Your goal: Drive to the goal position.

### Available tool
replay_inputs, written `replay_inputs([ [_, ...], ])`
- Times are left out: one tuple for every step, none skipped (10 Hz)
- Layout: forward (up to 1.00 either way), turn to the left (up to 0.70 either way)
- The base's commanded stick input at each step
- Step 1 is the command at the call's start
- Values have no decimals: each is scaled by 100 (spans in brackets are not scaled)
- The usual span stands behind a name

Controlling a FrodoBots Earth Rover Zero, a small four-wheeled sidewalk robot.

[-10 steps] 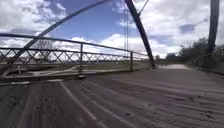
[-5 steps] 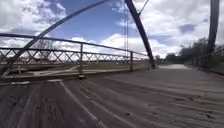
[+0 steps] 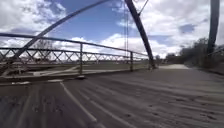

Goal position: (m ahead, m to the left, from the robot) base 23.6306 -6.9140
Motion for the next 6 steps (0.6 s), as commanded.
replay_inputs([
  [20,-4],
  [20,-5],
  [20,-5],
  [21,-15],
  [26,-33],
  [40,-61],
])
